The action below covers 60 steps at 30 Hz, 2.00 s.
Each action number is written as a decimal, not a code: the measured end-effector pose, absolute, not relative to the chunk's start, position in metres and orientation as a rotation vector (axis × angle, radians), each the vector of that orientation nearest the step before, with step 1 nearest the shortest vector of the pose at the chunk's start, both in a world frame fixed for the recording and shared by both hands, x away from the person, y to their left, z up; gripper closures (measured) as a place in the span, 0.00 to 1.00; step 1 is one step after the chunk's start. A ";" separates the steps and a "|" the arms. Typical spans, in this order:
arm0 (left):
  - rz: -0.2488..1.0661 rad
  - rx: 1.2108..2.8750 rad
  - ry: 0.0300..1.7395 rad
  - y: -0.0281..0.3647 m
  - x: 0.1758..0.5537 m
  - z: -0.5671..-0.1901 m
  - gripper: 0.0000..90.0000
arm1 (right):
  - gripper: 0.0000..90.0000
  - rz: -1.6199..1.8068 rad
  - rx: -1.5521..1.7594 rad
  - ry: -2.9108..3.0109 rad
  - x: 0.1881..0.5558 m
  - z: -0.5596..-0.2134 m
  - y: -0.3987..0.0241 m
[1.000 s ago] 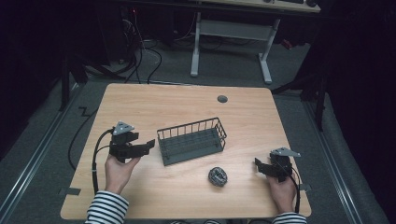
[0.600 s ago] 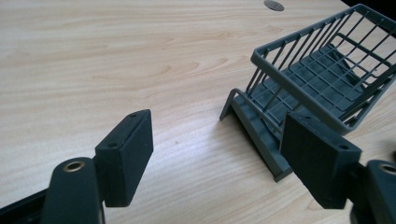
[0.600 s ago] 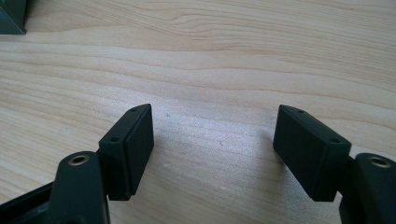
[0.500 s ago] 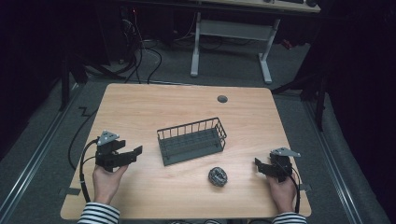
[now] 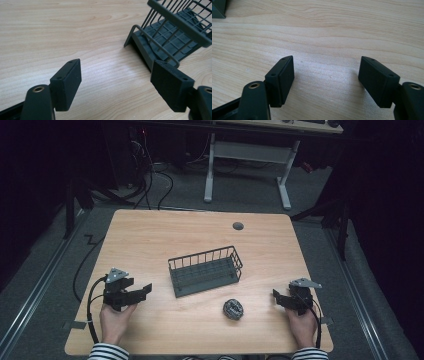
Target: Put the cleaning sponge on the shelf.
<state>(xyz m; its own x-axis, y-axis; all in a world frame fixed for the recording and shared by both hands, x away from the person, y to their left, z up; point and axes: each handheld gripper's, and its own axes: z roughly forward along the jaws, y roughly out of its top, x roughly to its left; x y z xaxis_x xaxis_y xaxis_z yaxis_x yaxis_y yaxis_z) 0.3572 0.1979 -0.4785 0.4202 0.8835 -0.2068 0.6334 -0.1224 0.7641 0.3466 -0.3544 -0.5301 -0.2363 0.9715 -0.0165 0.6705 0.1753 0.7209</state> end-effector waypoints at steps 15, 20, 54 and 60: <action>0.411 1.903 1.324 0.195 0.359 -0.503 0.31 | 0.32 0.825 1.546 1.974 0.346 -0.530 -0.354; 0.442 1.937 1.334 0.190 0.361 -0.512 0.31 | 0.32 0.825 1.546 1.974 0.346 -0.530 -0.354; 0.575 1.974 1.336 0.182 0.380 -0.537 0.29 | 0.35 0.830 1.547 1.971 0.347 -0.530 -0.355; 0.576 1.973 1.337 0.182 0.380 -0.537 0.29 | 0.35 0.831 1.535 1.981 0.346 -0.530 -0.356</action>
<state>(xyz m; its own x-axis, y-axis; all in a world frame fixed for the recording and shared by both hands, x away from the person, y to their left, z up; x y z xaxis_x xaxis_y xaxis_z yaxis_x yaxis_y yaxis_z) 0.3801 0.1816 -0.5366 0.3759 0.9266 -0.0120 0.6278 -0.2451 0.7388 0.3462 -0.3558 -0.5299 -0.2426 0.9700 -0.0169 0.6678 0.1796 0.7224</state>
